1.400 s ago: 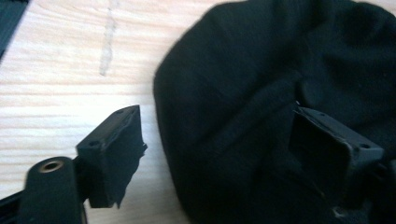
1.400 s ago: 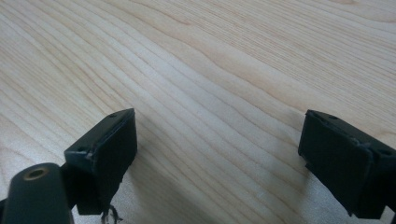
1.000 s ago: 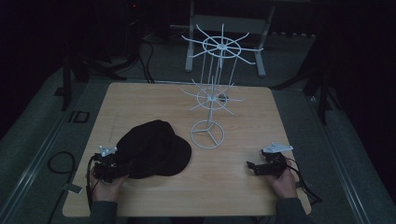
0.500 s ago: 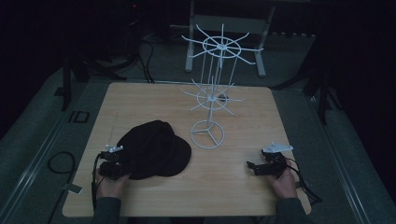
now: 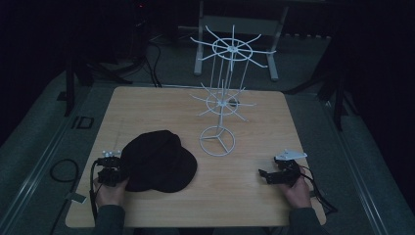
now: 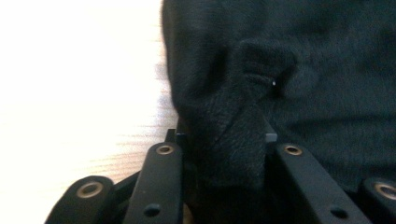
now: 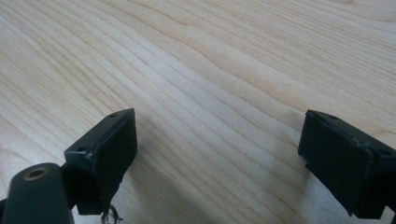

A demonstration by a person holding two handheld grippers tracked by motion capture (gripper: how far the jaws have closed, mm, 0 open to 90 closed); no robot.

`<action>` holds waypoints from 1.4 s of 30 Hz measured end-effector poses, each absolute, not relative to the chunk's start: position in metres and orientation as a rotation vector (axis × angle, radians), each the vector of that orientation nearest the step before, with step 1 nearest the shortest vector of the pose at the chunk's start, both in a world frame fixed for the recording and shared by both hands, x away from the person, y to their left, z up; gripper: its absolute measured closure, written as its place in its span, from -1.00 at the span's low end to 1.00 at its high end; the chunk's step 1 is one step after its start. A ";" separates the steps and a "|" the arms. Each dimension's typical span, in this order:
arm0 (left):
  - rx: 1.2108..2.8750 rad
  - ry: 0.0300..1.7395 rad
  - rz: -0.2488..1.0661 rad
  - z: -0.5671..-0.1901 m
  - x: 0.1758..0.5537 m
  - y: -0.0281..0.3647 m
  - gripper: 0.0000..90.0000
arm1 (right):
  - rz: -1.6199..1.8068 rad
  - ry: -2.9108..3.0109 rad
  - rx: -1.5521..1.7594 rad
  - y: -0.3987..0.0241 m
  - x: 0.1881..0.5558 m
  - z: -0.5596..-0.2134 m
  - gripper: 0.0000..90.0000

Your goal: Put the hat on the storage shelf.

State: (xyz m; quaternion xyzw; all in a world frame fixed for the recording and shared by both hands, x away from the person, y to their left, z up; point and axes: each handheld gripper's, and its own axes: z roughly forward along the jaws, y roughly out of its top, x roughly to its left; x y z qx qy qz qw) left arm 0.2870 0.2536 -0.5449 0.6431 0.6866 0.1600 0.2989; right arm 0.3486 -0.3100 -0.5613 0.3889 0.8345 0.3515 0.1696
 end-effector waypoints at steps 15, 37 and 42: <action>1.680 1.700 0.435 -0.517 0.285 0.259 0.71 | 1.000 2.370 1.105 -0.310 0.349 -0.561 -0.74; 1.690 1.575 0.482 -0.481 0.283 0.258 0.71 | 1.000 2.370 1.105 -0.310 0.349 -0.561 -0.74; 1.699 1.548 0.490 -0.474 0.284 0.259 0.71 | 0.999 2.371 1.105 -0.310 0.349 -0.561 -0.74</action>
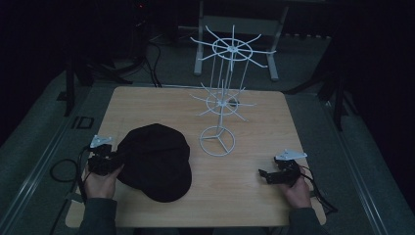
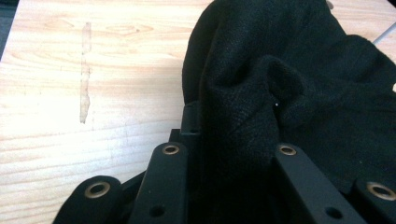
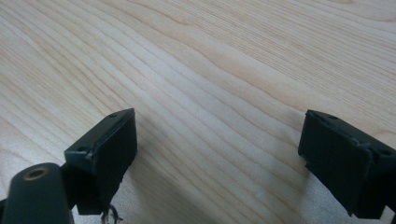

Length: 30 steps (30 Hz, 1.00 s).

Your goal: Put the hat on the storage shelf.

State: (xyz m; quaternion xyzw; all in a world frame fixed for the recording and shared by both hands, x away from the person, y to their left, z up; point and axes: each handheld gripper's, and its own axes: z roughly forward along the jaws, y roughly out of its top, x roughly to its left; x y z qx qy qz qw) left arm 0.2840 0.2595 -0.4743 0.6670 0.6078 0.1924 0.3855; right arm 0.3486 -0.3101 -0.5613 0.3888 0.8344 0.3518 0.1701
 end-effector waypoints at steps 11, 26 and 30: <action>1.729 1.457 0.514 -0.458 0.283 0.263 0.71 | 1.000 2.371 1.106 -0.310 0.349 -0.561 -0.74; 1.742 1.370 0.526 -0.437 0.287 0.266 0.70 | 0.998 2.372 1.107 -0.310 0.349 -0.561 -0.74; 1.740 1.348 0.528 -0.432 0.288 0.266 0.70 | 0.998 2.371 1.108 -0.310 0.349 -0.561 -0.74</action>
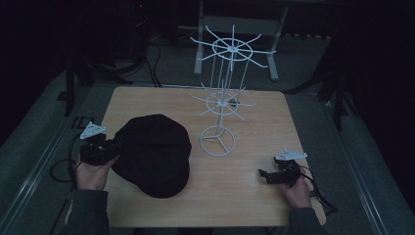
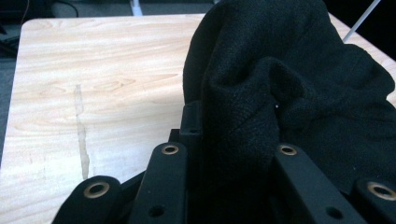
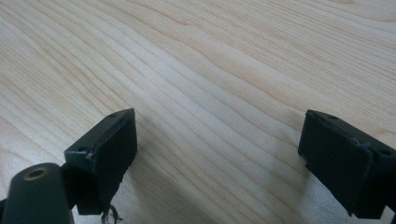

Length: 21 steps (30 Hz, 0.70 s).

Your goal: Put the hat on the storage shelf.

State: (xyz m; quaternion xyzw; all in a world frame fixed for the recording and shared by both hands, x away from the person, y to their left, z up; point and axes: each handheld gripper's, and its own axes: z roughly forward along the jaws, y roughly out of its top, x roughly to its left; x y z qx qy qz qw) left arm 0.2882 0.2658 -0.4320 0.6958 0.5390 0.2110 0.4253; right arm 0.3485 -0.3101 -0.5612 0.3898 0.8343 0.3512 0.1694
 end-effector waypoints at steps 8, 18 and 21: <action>1.725 1.299 0.513 -0.420 0.290 0.267 0.70 | 0.999 2.370 1.107 -0.310 0.349 -0.561 -0.74; 1.726 1.257 0.503 -0.410 0.290 0.270 0.70 | 0.999 2.370 1.107 -0.310 0.349 -0.561 -0.74; 1.726 1.249 0.502 -0.409 0.291 0.270 0.70 | 0.999 2.370 1.107 -0.310 0.349 -0.561 -0.74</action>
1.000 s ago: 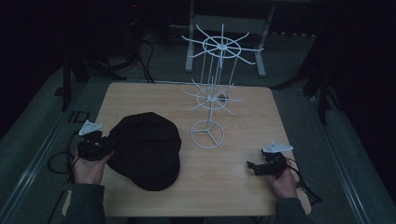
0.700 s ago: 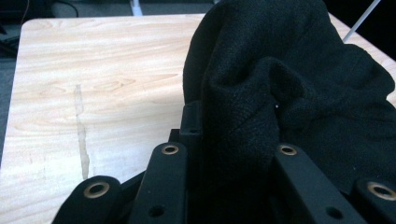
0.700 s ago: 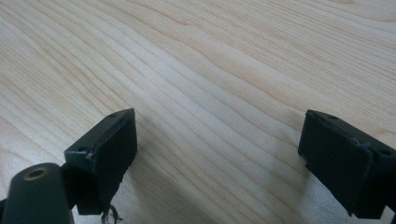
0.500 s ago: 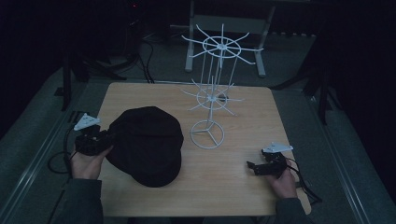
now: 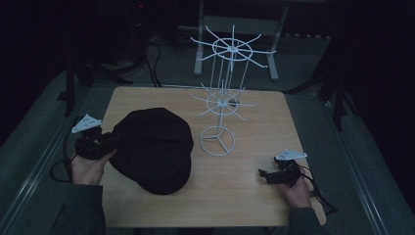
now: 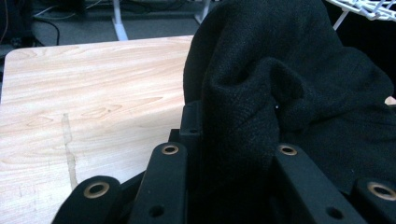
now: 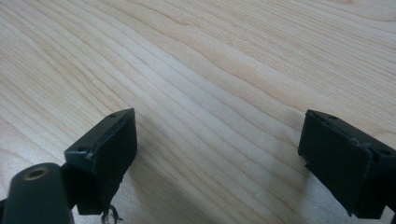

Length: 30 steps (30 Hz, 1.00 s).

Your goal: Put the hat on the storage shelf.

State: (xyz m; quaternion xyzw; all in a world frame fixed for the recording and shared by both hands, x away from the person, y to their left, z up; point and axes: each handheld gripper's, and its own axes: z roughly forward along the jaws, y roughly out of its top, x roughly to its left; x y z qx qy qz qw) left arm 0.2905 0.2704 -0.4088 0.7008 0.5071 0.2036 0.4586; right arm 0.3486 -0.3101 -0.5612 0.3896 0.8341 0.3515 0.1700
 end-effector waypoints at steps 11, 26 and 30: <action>1.715 1.215 0.489 -0.399 0.290 0.273 0.70 | 0.999 2.370 1.107 -0.310 0.349 -0.561 -0.74; 1.705 1.169 0.475 -0.385 0.291 0.276 0.70 | 0.999 2.367 1.113 -0.310 0.348 -0.561 -0.74; 1.697 1.155 0.480 -0.379 0.292 0.277 0.70 | 0.999 2.366 1.112 -0.310 0.348 -0.561 -0.74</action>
